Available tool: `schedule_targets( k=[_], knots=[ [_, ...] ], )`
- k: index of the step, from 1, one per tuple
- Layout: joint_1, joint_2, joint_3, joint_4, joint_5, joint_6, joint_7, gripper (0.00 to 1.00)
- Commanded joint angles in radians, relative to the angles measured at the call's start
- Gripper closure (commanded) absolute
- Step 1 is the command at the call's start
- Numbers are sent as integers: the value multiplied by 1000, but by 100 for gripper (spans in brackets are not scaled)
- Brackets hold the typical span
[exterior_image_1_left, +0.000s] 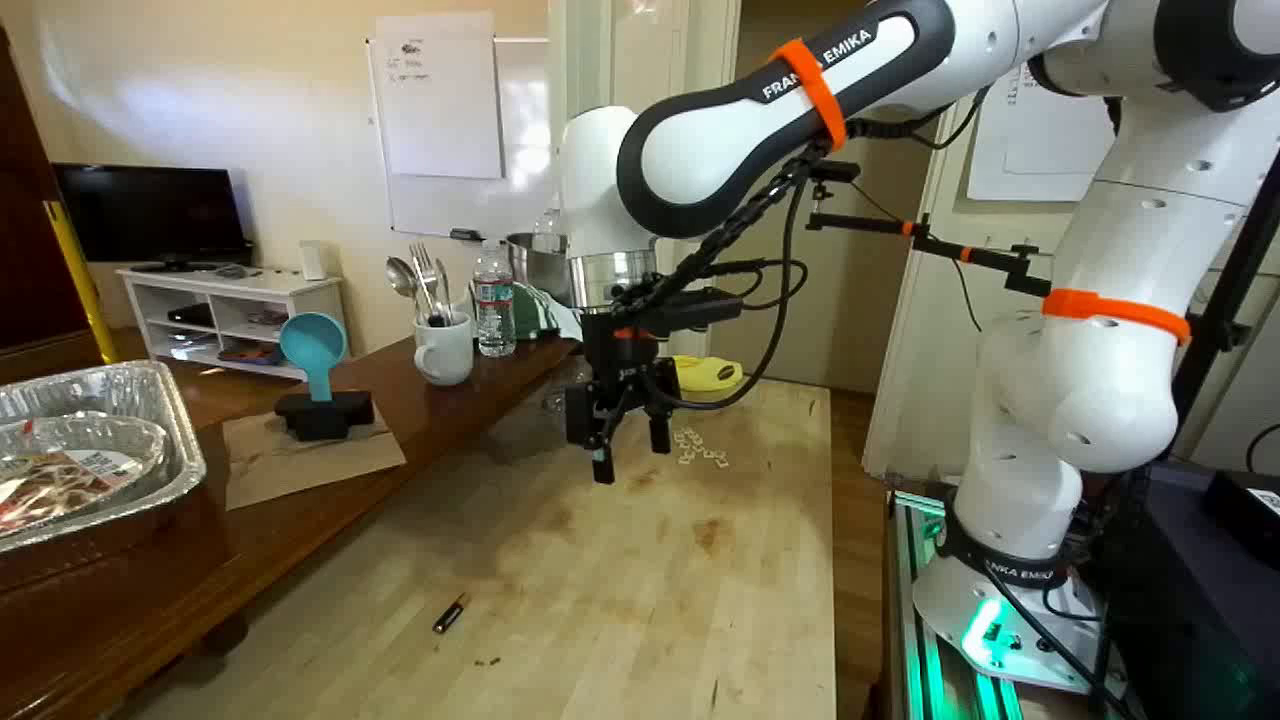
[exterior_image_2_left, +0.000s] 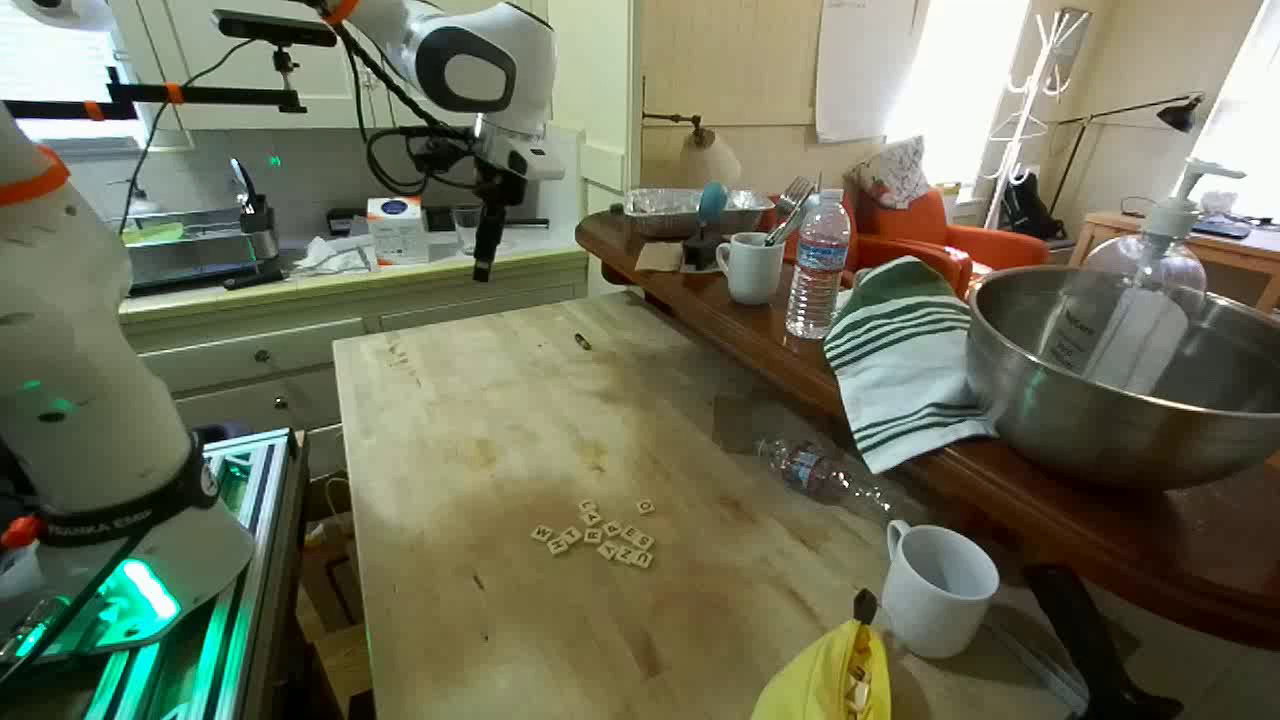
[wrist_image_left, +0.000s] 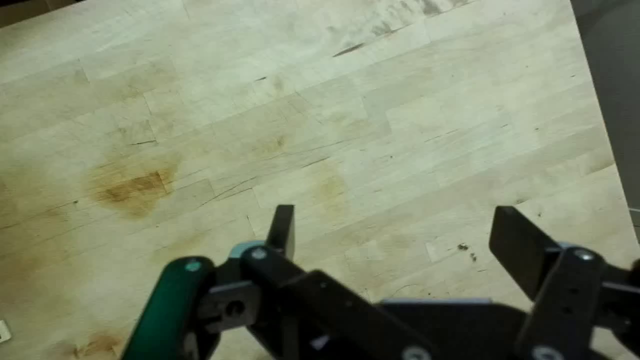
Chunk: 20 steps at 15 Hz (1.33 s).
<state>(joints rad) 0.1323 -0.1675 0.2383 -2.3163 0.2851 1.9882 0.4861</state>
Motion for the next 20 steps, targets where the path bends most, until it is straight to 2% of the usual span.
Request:
schedule_targets(
  k=[1,7,11,14,20],
  knots=[
    [11,0,-11,2,-2,-3,2,0],
    [11,0,-11,2,-2,-3,2,0],
    [-40,4,-58,-42,-39,62,47,0],
    [-79,29,-95,-70,-69,155,83,0],
    [-106,87,-160,-119,-66,311,-57,0]
  ],
)
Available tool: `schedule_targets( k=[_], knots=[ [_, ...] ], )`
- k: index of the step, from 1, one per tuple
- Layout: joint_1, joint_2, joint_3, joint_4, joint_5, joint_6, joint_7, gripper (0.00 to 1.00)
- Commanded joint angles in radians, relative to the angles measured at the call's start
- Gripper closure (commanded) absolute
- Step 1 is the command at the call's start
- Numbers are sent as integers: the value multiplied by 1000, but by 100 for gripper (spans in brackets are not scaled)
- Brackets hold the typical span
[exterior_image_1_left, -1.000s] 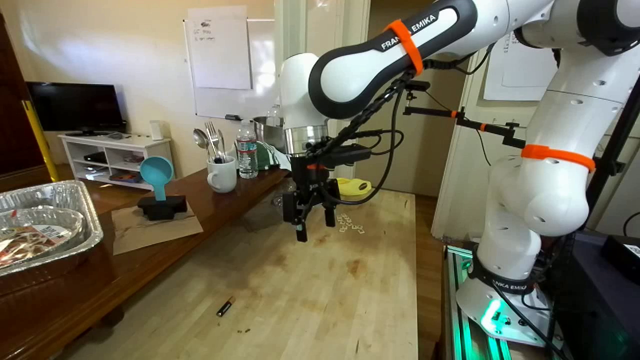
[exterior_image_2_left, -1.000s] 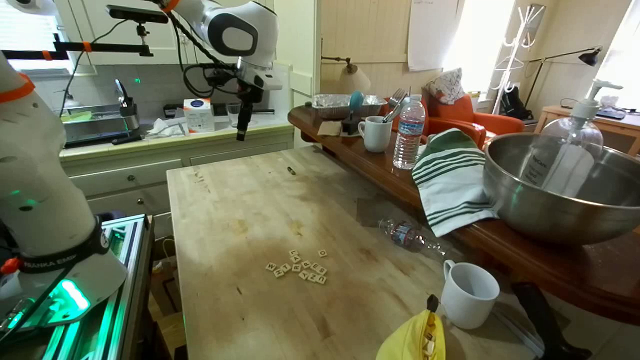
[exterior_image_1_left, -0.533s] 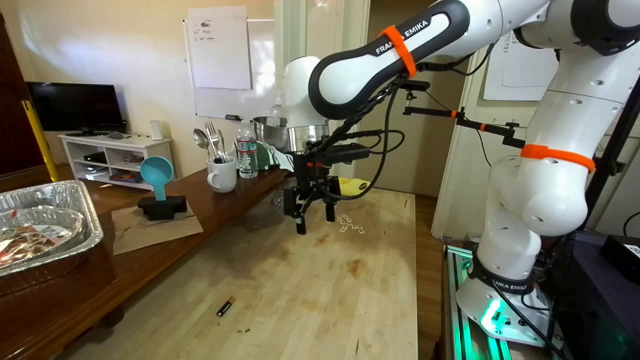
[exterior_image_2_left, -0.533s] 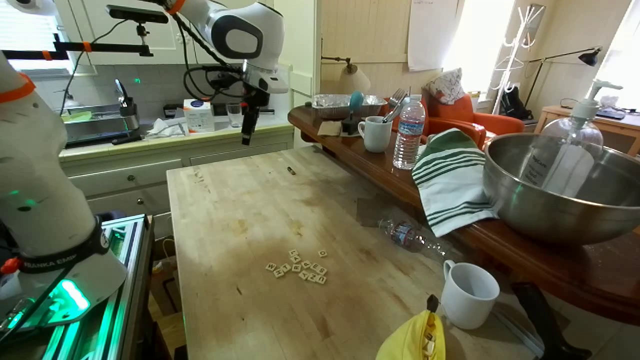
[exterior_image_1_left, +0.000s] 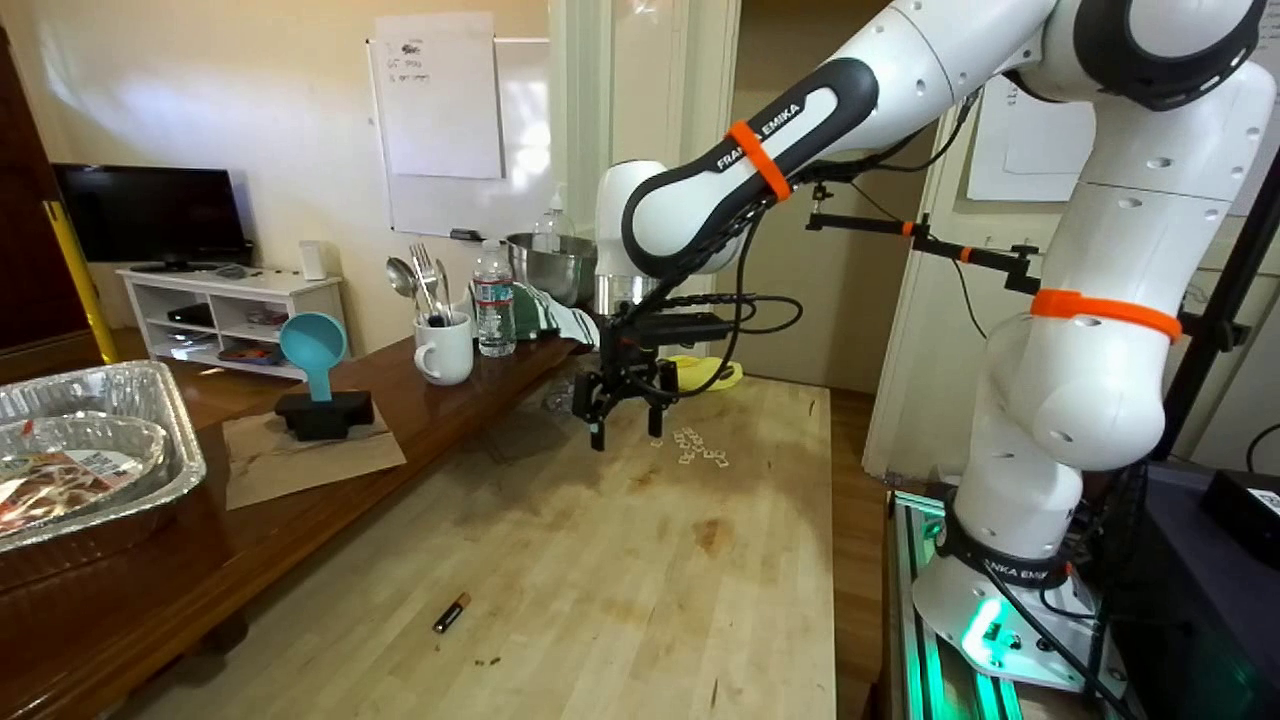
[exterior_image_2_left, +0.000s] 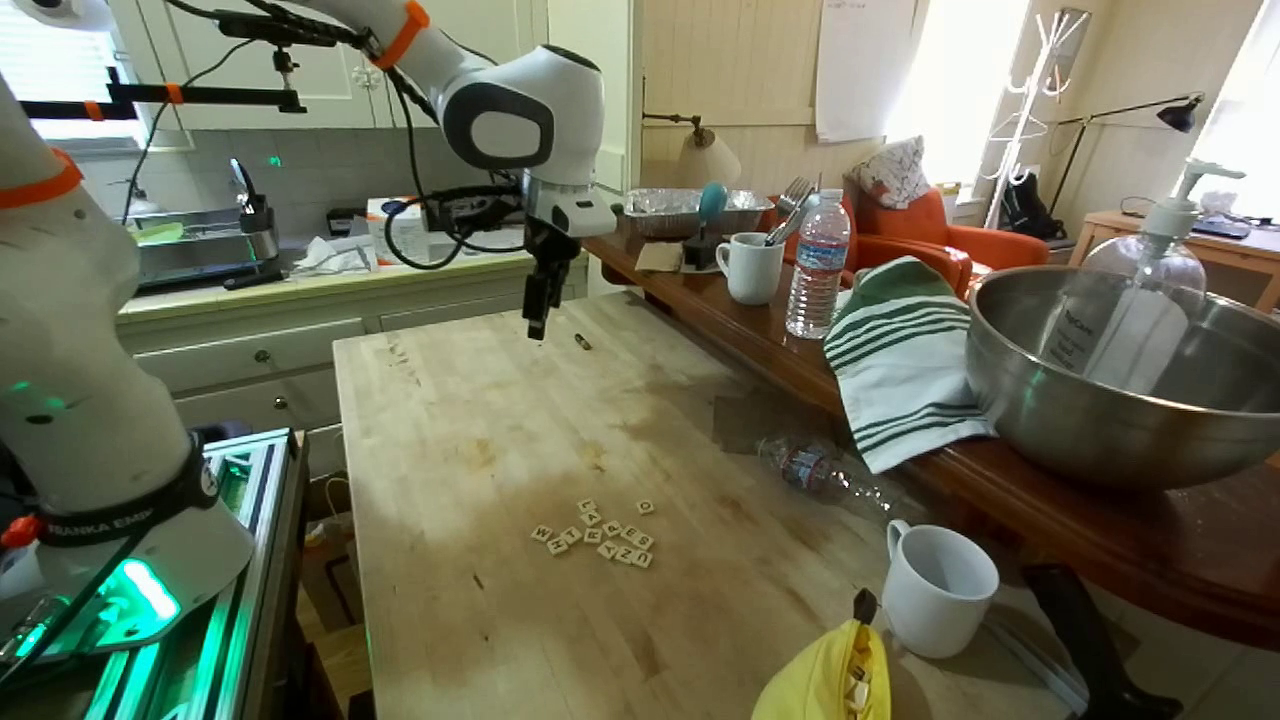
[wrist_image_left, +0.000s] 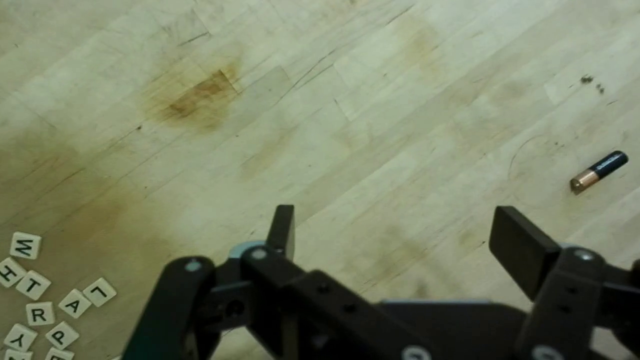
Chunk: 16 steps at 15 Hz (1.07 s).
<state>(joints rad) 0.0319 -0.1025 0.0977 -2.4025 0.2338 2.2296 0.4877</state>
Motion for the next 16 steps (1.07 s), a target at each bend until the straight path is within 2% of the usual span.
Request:
schedule_targets(
  k=[1,3,5,7,12,13,14,16],
  knots=[
    [-7,19,-30,-52,-8,103,-105,0],
    [-15,15,-48,-84,-16,158,-166,0],
    [-23,12,-72,-105,-8,164,-270,0],
    [-40,13,-90,-114,-78,141,-319,0],
    [-91,11,-133,-123,-276,100,-361,0],
    [-99,12,-140,-122,-294,110,-345,0],
    [-82,23,-131,-113,-240,124,-345,0],
    [-95,23,-141,-113,-267,124,-345,0]
  ],
)
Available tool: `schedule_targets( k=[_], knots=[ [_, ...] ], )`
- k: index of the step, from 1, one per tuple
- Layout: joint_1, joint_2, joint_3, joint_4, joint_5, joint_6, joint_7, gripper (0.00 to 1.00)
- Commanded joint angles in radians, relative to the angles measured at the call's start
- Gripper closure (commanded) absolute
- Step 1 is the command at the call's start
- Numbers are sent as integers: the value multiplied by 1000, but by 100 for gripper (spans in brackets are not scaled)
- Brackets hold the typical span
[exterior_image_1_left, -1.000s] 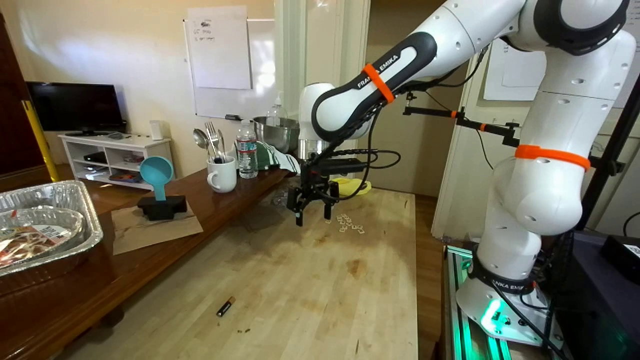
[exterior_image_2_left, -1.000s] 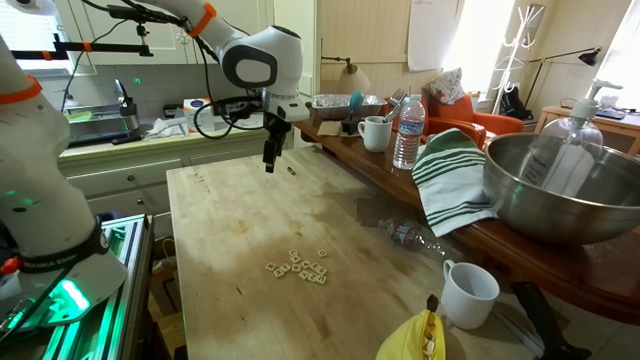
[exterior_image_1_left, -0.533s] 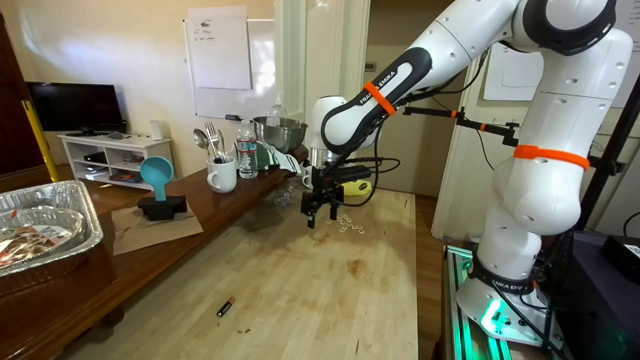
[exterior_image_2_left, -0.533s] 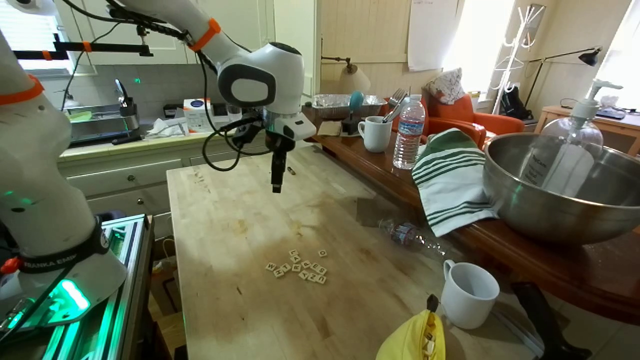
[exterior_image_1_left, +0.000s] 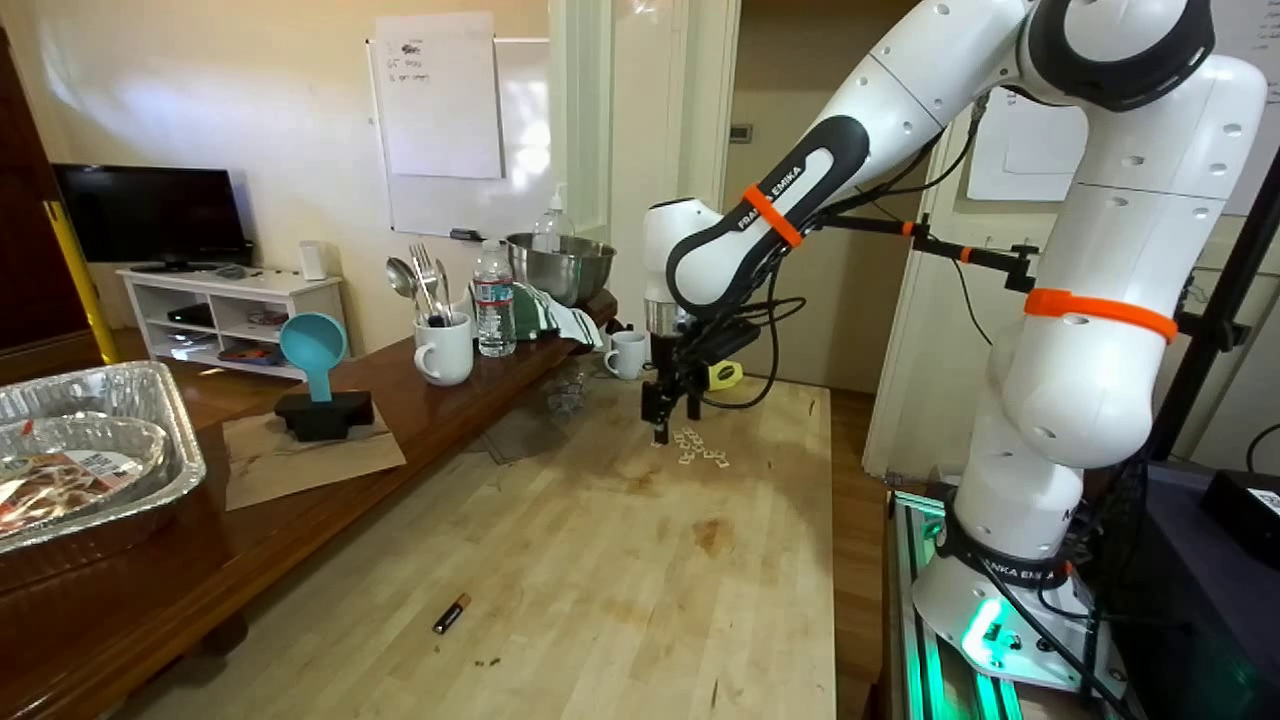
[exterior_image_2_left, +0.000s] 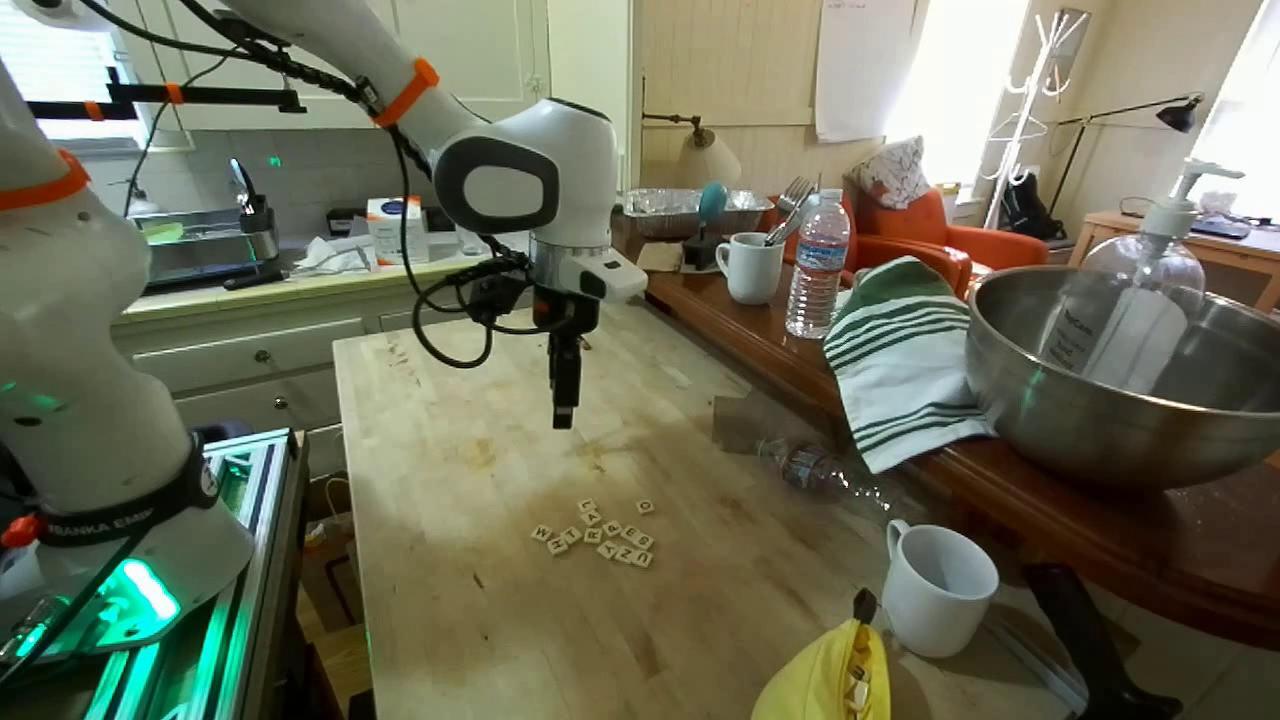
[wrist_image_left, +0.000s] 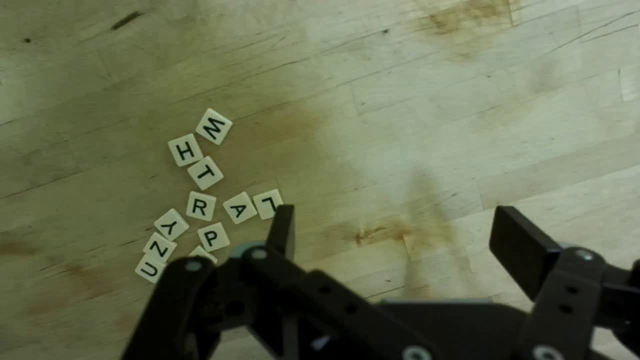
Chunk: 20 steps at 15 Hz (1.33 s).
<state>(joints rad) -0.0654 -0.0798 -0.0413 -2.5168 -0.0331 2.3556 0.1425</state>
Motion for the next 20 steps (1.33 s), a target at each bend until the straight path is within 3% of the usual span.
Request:
schedule_targets(
  k=[1,6,13,16,19,20],
  knots=[
    [0,0,-3,1,-3,-2,0,0],
    [0,-5,-1,-9,-36,18,-31,0],
    [-11,22,-51,-41,-14,105,-475,0],
    [-17,38,-70,-65,-1,173,-580,0],
    [-18,60,-75,-82,23,243,-612,0],
    [-17,38,-69,-65,-7,187,-572,0]
  ],
)
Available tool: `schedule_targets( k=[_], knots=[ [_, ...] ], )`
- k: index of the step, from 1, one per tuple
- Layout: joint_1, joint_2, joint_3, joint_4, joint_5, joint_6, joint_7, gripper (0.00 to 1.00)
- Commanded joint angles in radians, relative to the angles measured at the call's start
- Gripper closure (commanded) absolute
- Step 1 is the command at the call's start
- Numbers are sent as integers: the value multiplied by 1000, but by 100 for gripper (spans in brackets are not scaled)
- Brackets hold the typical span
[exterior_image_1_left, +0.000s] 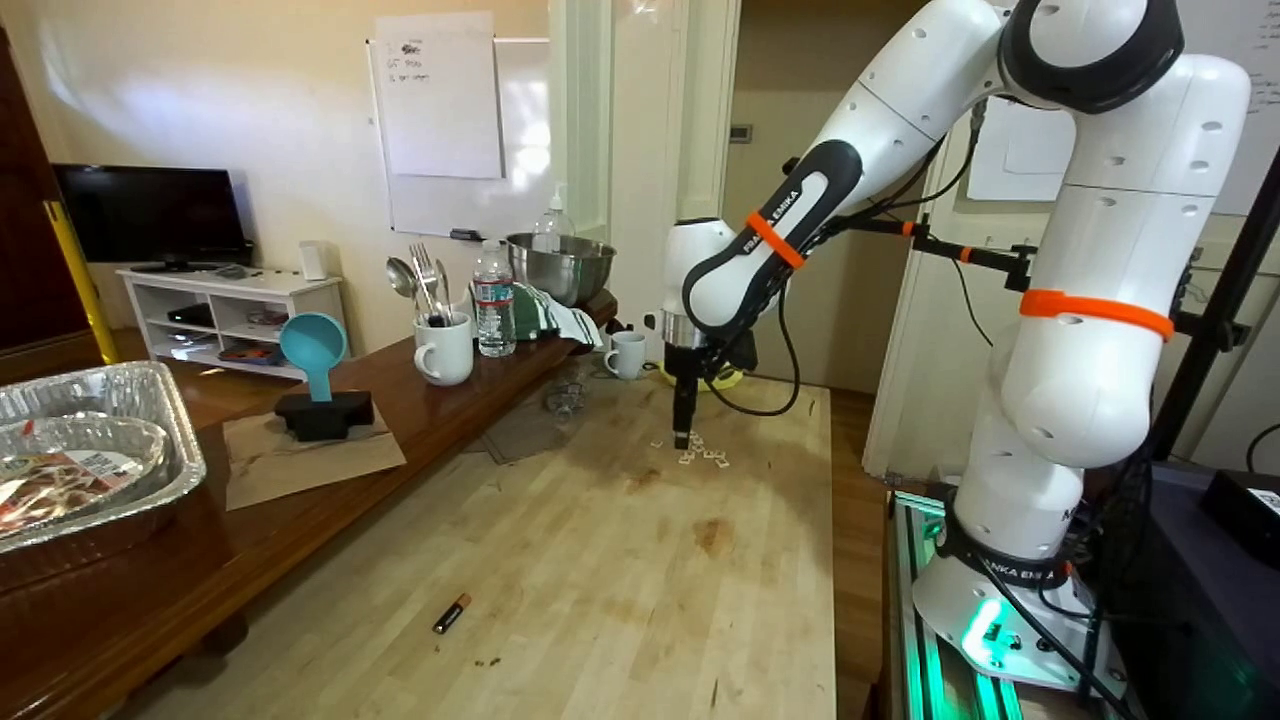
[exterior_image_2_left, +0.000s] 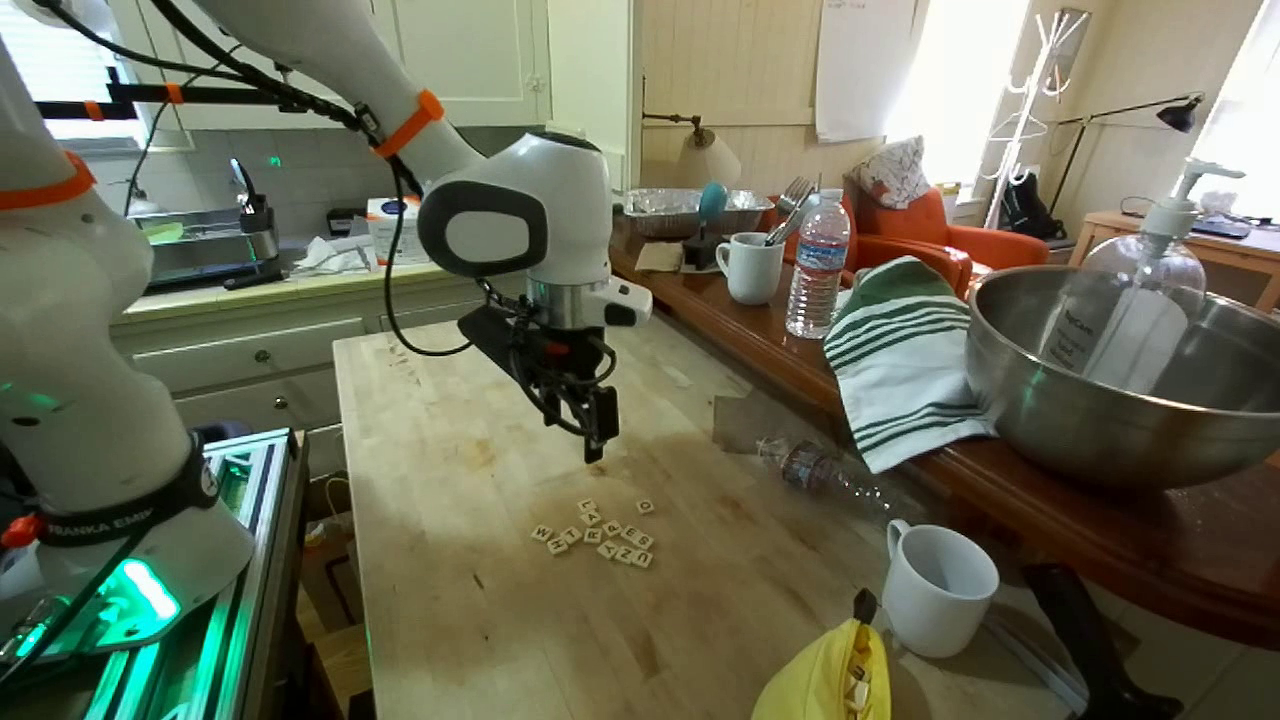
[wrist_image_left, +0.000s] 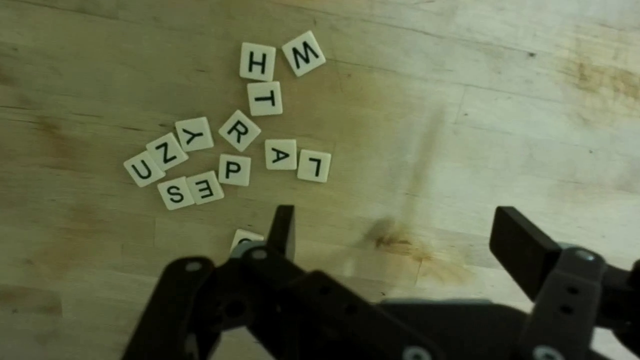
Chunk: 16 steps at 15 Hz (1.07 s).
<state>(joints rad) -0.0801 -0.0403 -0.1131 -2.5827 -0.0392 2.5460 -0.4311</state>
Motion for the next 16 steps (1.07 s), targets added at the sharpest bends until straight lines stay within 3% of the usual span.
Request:
schedule_targets(
  k=[1,11,12,13,16],
  knots=[
    [-3,5,2,-4,3,14,-4,0],
    [-11,26,-4,-31,-20,87,-48,0],
    [-11,27,-5,-34,-16,100,-60,25],
    [-13,31,-5,-38,-20,120,-69,26],
    [-18,50,-7,-43,-17,164,-119,51]
  ],
)
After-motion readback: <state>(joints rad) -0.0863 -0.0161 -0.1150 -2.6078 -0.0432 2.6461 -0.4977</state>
